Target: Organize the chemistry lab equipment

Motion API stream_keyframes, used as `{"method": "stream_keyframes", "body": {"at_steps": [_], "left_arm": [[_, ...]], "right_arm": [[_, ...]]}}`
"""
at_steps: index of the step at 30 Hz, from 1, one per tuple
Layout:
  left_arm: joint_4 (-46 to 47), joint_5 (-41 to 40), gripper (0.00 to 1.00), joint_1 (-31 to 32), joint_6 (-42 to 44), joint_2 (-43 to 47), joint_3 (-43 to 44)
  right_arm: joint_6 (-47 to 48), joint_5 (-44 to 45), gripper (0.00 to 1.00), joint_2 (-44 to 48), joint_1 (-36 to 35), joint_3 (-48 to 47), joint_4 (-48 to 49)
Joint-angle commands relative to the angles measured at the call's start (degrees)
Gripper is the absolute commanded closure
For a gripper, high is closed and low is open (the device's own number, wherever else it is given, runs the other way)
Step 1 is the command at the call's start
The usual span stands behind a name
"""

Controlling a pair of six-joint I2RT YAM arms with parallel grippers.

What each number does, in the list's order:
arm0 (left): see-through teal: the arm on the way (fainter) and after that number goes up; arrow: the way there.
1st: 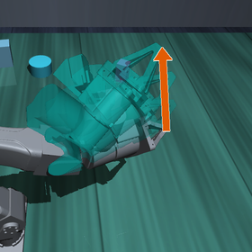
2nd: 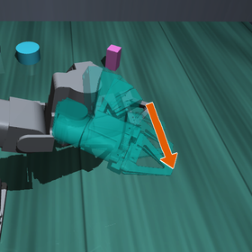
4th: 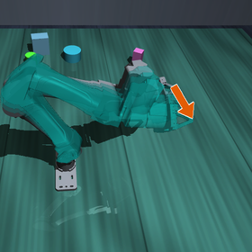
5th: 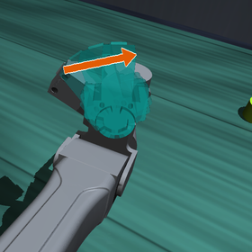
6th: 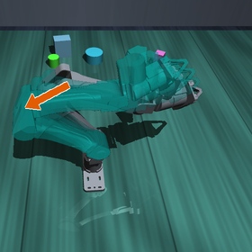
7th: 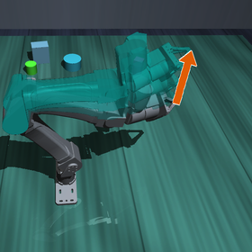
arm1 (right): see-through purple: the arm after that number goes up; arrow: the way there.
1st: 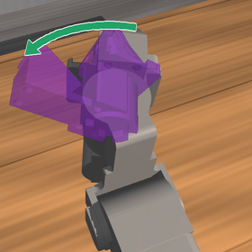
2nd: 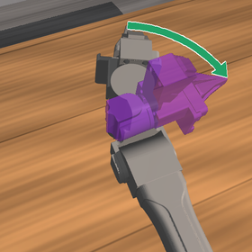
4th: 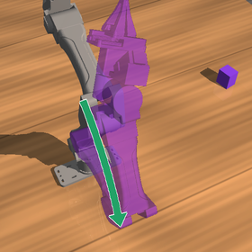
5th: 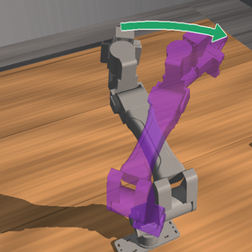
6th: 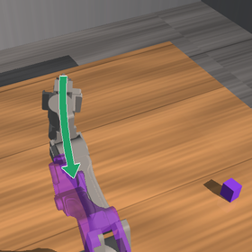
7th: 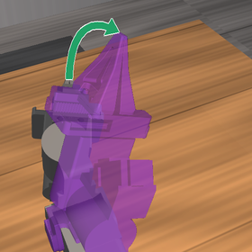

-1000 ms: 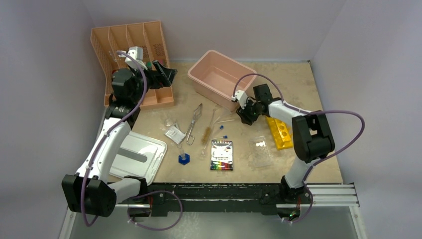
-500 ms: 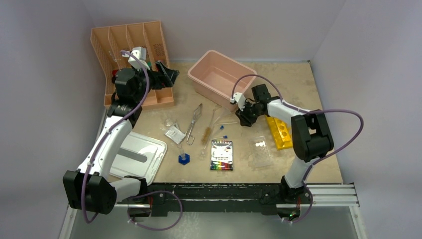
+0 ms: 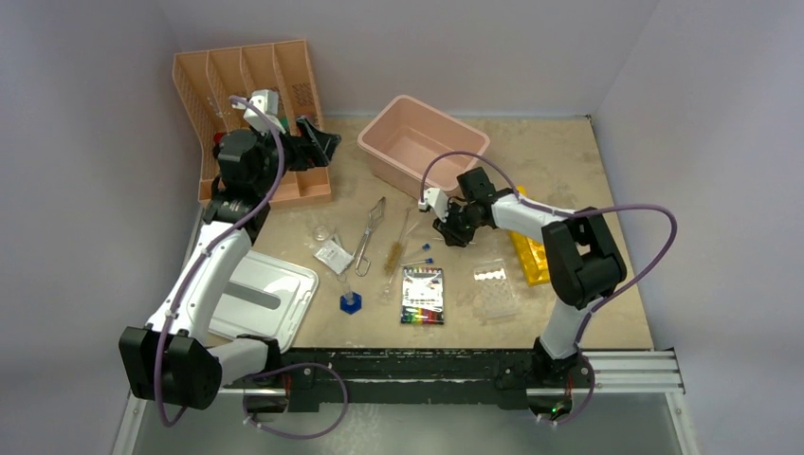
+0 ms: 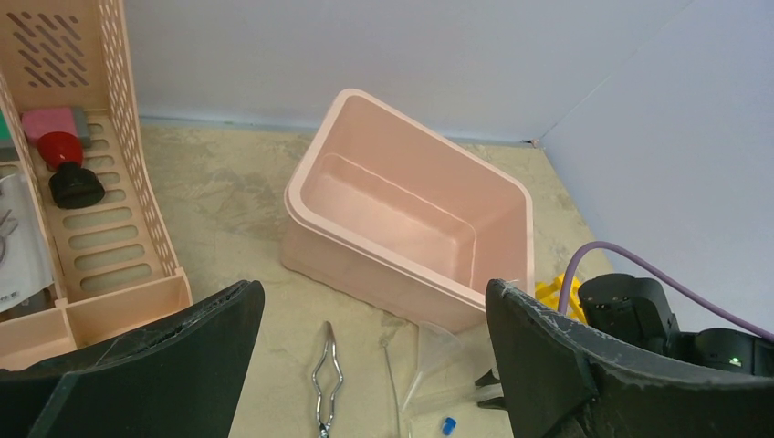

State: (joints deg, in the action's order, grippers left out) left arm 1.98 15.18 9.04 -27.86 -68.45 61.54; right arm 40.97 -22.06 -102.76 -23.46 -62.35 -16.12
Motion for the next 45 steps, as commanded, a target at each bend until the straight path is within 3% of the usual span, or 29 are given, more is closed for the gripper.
{"method": "stream_keyframes", "body": {"at_steps": [1, 4, 7, 16, 20, 22, 28, 36, 41, 45], "left_arm": [[1.5, -0.3, 0.09, 0.2, 1.2, 2.2, 1.4], [1.3, -0.4, 0.09, 0.2, 1.3, 2.5, 1.2], [1.1, -0.5, 0.09, 0.2, 1.5, 2.6, 1.1], [0.2, -0.9, 0.09, 0.2, 2.0, 3.6, 0.8], [0.0, -1.6, 0.06, 0.2, 2.0, 4.6, 0.4], [-0.2, -2.2, 0.03, 0.2, 2.1, 5.2, 0.4], [-0.8, -1.3, 0.01, 0.2, 2.7, 6.6, -1.1], [2.7, 1.7, 0.02, 0.3, -1.6, 6.9, -4.2], [4.9, 2.7, 0.04, 0.4, -5.1, 6.3, -4.9], [9.9, 3.2, 0.04, 1.0, -10.0, 6.1, -6.8]], "right_arm": [[1.5, 1.9, 0.69, -0.8, -1.0, 0.1, -0.7], [1.6, 2.9, 0.55, -0.4, -2.3, 0.9, 0.8], [1.4, 4.0, 0.53, -1.4, -4.3, 1.5, 2.9], [1.2, 3.7, 0.65, -5.1, -5.1, -2.0, 1.1], [1.0, 5.4, 0.81, -6.1, -5.4, -3.6, -0.4], [0.9, 6.9, 0.83, -5.7, -5.5, -3.7, -1.1], [1.1, 7.2, 0.86, -0.5, -5.5, -3.4, -2.8], [-5.0, -2.1, 0.89, 13.6, -5.4, -1.1, -1.4], [-12.9, -3.8, 0.9, 22.4, -4.6, 3.0, 8.1], [-25.8, -3.6, 0.94, 27.1, -2.4, 4.5, 20.5]]}}
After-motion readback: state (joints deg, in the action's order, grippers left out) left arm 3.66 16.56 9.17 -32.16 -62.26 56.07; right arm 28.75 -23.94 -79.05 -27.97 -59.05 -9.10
